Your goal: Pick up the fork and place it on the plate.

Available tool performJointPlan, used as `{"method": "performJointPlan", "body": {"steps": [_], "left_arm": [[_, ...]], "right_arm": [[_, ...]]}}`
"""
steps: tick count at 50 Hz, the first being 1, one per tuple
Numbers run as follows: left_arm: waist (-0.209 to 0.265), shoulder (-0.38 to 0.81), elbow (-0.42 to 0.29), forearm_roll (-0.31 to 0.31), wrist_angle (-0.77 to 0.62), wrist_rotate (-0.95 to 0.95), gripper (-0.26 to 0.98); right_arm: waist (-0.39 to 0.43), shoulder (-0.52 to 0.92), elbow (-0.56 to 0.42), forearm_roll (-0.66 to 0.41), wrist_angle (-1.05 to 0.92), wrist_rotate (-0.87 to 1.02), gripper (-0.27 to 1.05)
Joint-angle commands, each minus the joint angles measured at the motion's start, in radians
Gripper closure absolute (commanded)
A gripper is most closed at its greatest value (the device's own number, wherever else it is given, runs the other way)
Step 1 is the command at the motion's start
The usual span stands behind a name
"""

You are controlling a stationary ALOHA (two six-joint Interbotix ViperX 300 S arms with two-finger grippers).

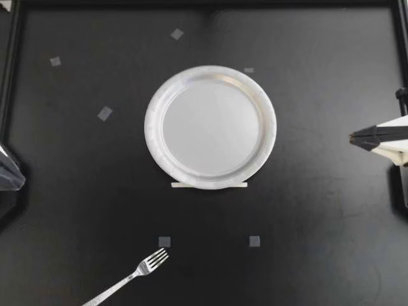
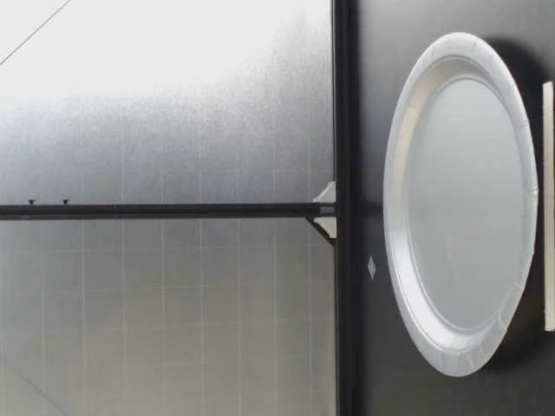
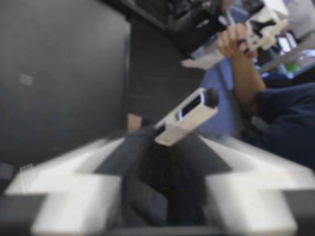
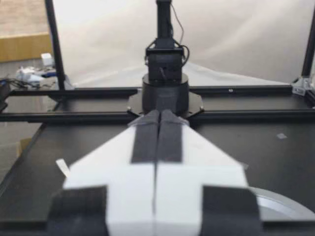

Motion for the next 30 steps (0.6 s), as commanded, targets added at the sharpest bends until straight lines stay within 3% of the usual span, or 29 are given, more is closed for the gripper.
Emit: {"method": "performJointPlan", "body": {"steps": [1,12,30], "left_arm": [[0.002,0.006,-0.026,-0.005,-0.014,0.005,0.09],[0.002,0.002,-0.086,0.009,0.057,0.000,0.11],[0.002,0.196,-0.196,0.141,0.365,-0.101,0.11]], "right_arm": [[-0.009,0.011,-0.011,-0.002,-0.011,0.002,0.90],[-0.012,0.009,-0.011,-0.002,-0.011,0.002,0.90],[-0.020,0.014,-0.005,-0.002,-0.012,0.003,0.90]]}}
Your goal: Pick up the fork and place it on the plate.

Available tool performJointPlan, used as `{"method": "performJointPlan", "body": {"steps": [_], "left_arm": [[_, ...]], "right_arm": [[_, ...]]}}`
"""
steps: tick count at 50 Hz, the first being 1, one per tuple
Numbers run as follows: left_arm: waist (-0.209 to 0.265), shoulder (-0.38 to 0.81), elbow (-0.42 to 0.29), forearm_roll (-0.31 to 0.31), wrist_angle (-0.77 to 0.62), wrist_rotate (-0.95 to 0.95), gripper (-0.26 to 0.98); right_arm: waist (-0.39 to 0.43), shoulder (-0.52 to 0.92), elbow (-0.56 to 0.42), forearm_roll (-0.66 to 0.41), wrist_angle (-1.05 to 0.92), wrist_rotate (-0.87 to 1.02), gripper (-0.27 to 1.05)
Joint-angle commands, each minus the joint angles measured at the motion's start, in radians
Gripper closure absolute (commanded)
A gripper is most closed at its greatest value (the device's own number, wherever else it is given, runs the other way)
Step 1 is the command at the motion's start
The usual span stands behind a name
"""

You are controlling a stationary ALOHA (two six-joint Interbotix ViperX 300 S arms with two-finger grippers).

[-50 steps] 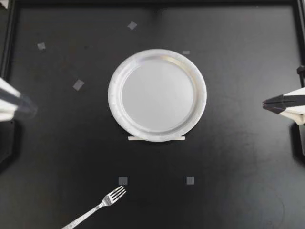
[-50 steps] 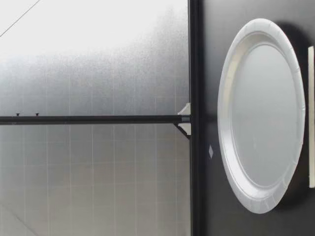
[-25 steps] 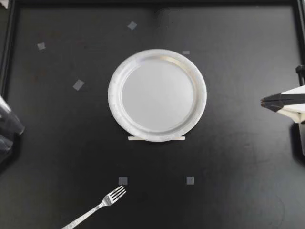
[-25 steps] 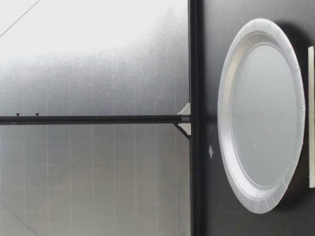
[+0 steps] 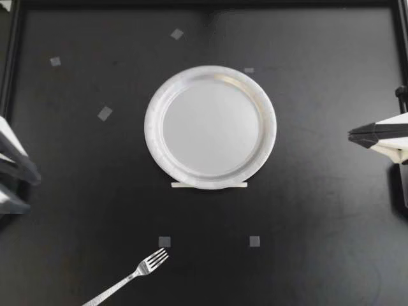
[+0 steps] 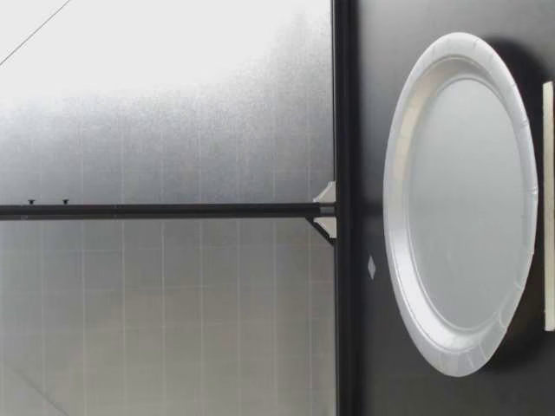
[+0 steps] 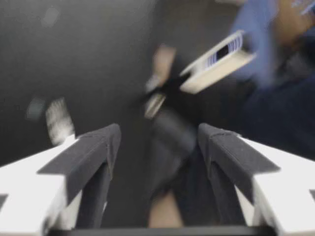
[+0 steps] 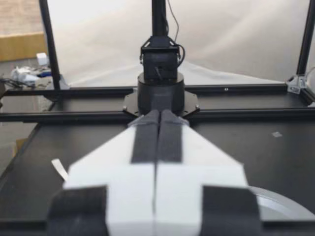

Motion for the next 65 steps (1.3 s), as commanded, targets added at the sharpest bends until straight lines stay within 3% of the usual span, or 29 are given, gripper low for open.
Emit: {"method": "performJointPlan", "body": {"steps": [1,10,19,32,36,41,51,65], "left_arm": [[0.002,0.034,-0.051,0.035,0.060,-0.032,0.11],[-0.003,0.087,-0.020,0.124,0.163,-0.206,0.12],[-0.067,0.089,0.060,0.190,0.095,-0.341,0.12],[-0.236,0.160,0.126,0.195,-0.138,-0.425,0.12],[-0.298,0.232,0.135,0.225,-0.178,-0.419,0.12],[-0.336,0.330,0.133,0.244,-0.183,-0.417,0.12],[-0.385,0.480,0.124,0.281,-0.199,-0.437,0.12],[-0.445,0.707,0.103,0.436,-0.253,-0.563,0.12]], "right_arm": [[-0.012,0.011,-0.006,-0.002,-0.011,0.003,0.90],[-0.028,0.011,0.009,-0.002,-0.011,0.005,0.90],[-0.041,0.011,0.020,-0.002,-0.009,0.005,0.90],[-0.054,0.012,0.021,-0.002,-0.011,0.003,0.90],[-0.055,0.012,0.023,-0.002,-0.011,0.003,0.90],[-0.055,0.012,0.025,-0.002,-0.011,0.003,0.90],[-0.055,0.015,0.029,-0.002,-0.011,0.003,0.90],[-0.057,0.009,0.051,-0.002,-0.015,0.009,0.90]]}}
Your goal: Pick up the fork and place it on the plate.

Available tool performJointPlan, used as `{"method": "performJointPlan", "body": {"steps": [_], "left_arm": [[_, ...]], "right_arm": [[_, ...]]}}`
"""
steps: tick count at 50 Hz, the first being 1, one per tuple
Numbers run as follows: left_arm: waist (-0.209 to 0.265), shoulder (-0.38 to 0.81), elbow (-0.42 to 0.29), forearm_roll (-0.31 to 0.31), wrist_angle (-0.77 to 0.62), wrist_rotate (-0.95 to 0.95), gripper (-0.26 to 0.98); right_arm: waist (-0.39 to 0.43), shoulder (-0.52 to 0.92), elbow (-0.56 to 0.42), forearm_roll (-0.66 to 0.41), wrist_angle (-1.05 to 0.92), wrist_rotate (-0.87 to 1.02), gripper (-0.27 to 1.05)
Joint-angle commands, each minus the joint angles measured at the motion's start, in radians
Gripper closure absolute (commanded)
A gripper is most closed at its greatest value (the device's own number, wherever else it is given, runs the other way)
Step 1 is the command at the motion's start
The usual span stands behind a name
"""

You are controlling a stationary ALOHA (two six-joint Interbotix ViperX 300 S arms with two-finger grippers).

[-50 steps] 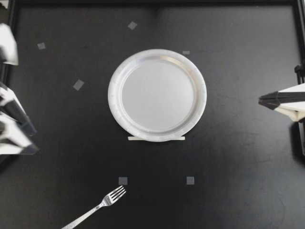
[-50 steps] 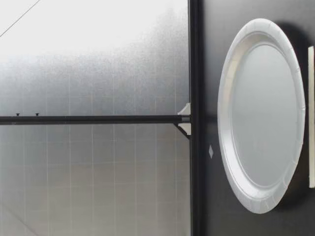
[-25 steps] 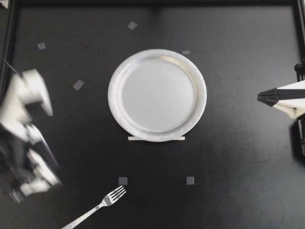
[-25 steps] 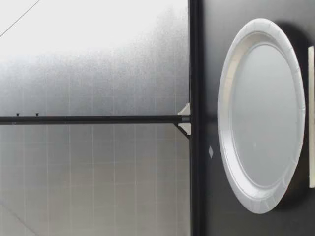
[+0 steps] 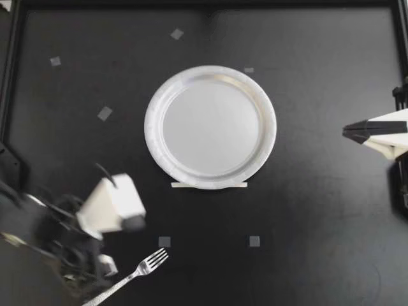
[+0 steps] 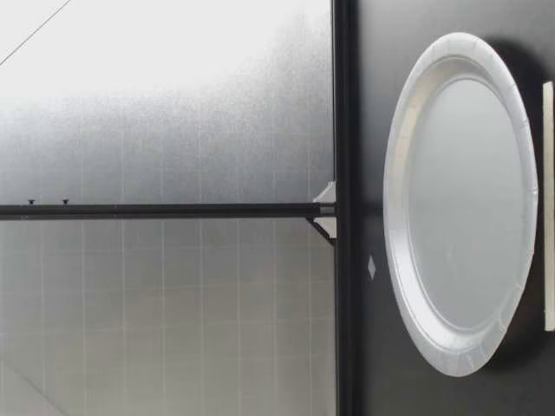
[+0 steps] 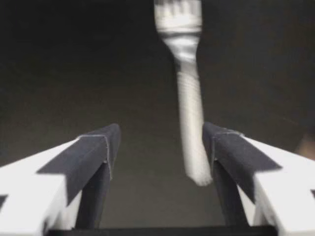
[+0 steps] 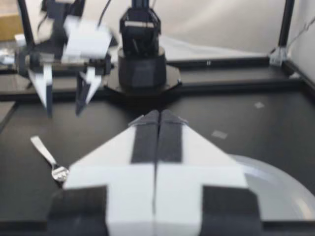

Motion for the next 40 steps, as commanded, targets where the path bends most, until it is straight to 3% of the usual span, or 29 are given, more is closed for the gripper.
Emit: {"method": "performJointPlan", "body": {"steps": [1,14,40], "left_arm": [[-0.021,0.029,-0.037,0.038,-0.037,-0.032,0.12],[-0.066,0.135,-0.061,0.140,-0.110,-0.178,0.12],[-0.107,0.221,-0.103,0.144,-0.120,-0.235,0.12]], "right_arm": [[-0.005,0.003,-0.009,0.000,-0.012,0.003,0.91],[-0.005,-0.003,0.009,0.000,-0.025,0.006,0.90],[-0.005,-0.003,0.020,0.000,-0.035,0.008,0.90]]}}
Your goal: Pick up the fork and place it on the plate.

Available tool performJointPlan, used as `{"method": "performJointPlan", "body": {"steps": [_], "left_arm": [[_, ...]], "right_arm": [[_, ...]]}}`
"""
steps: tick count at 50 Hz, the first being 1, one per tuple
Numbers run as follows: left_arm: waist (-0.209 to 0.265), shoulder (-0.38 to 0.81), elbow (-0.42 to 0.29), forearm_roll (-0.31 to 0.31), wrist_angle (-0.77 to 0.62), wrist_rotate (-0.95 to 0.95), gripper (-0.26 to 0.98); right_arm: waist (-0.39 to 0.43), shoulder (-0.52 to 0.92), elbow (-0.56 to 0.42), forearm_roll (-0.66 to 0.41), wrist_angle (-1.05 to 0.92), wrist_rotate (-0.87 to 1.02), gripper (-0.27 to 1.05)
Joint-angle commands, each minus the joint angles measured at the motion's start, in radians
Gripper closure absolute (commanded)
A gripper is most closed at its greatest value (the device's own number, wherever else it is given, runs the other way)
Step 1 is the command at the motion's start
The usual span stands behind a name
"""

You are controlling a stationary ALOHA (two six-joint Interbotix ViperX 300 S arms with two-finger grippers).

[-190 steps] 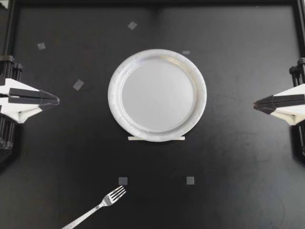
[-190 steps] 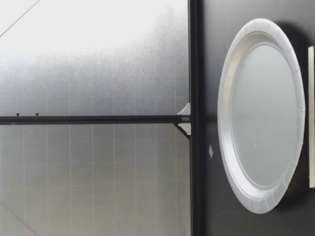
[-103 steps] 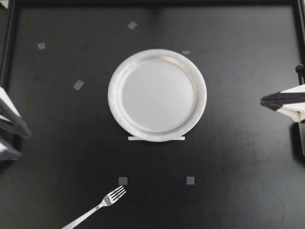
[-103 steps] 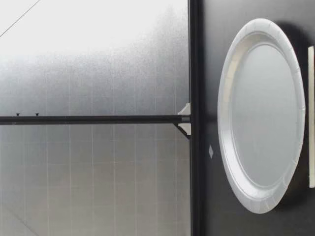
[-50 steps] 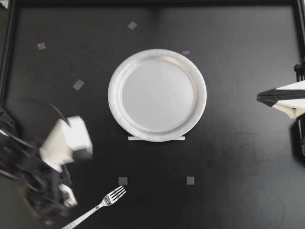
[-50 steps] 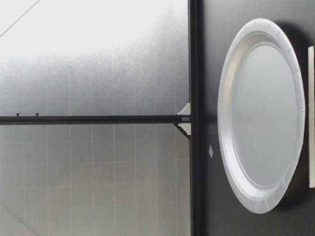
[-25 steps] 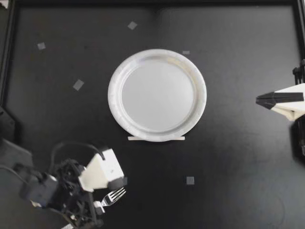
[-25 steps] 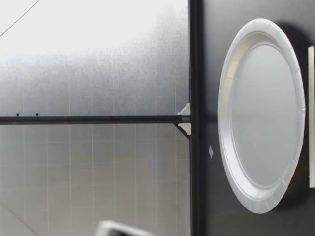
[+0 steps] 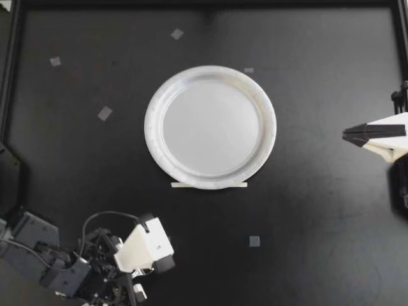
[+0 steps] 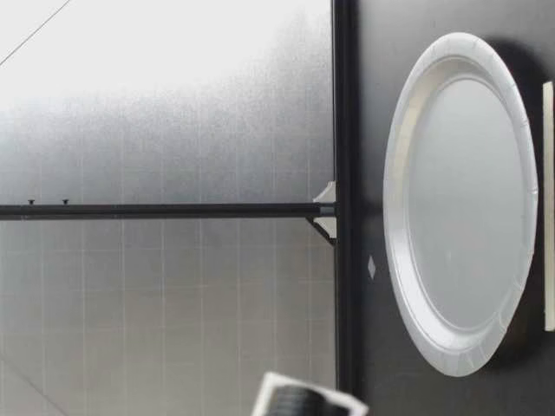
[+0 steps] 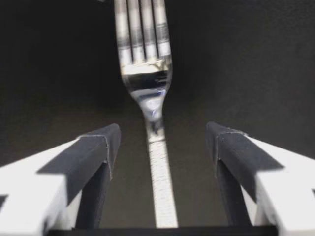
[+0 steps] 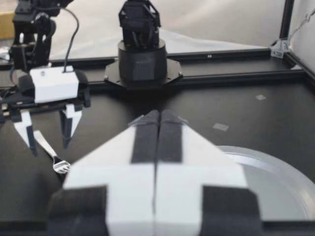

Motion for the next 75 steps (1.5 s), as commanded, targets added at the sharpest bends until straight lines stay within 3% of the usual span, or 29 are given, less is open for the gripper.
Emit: {"method": "performJointPlan", "body": {"steps": [1,23,42,52,56,59,66,69,75], "left_arm": [[-0.005,-0.015,-0.008,0.003,-0.002,0.000,0.12],[-0.005,-0.005,0.018,0.003,-0.005,0.000,0.15],[-0.005,0.002,0.049,0.003,-0.063,0.002,0.59],[-0.005,-0.015,0.029,0.034,-0.064,0.014,0.62],[0.009,-0.069,0.003,0.152,-0.034,0.006,0.62],[0.035,-0.126,-0.028,0.275,0.023,-0.009,0.62],[0.080,-0.255,-0.094,0.663,0.173,-0.112,0.62],[0.087,-0.305,-0.098,0.828,0.193,-0.176,0.62],[0.101,-0.371,-0.098,1.078,0.147,-0.288,0.62]], "right_arm": [[-0.005,0.003,-0.012,-0.002,-0.012,0.000,0.90],[-0.005,0.003,-0.008,-0.002,-0.015,0.002,0.90],[-0.005,0.003,-0.008,-0.002,-0.015,0.005,0.90],[-0.005,0.003,-0.008,-0.002,-0.017,0.025,0.90],[-0.006,0.003,-0.012,-0.002,-0.017,0.031,0.90],[-0.005,0.003,-0.020,-0.002,-0.017,0.035,0.90],[-0.006,0.005,-0.037,-0.002,-0.017,0.038,0.83],[-0.006,0.005,-0.044,-0.002,-0.015,0.035,0.74],[-0.005,0.012,-0.064,-0.002,-0.009,0.035,0.46]]}}
